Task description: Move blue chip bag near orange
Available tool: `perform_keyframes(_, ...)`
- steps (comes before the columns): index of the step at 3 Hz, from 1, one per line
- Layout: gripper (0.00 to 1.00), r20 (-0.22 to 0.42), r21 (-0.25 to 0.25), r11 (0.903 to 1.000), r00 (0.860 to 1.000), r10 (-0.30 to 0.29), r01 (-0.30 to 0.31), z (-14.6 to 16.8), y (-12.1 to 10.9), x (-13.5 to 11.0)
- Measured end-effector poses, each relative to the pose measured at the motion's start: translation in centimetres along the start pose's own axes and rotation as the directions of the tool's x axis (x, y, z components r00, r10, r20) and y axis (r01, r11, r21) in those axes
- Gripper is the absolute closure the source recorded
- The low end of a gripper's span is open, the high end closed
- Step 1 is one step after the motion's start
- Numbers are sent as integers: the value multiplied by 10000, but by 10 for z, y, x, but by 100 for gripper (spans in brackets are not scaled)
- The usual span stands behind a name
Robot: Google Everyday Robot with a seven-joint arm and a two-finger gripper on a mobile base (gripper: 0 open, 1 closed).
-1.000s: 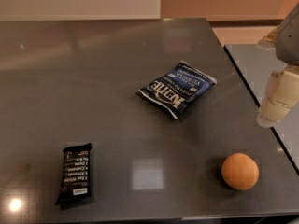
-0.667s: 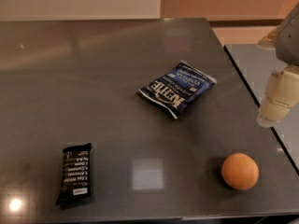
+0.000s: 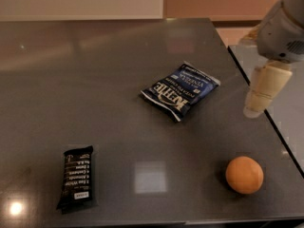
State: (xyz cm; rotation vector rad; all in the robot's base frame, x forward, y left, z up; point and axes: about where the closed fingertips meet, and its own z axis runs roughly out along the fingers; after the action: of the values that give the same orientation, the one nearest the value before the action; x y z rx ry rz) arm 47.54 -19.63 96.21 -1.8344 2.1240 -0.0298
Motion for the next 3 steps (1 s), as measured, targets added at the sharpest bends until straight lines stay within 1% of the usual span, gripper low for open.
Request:
perform_keyframes(1,0,549,-403,9945,9940,-946,969,28,-28,-20)
perform_keyframes(2,0,900,-645,9833,9824,-1639,1700,49,-45,-32)
perform_keyframes(3,0,1027,-813,9682,9682,-2280,2366,72,-55,-41)
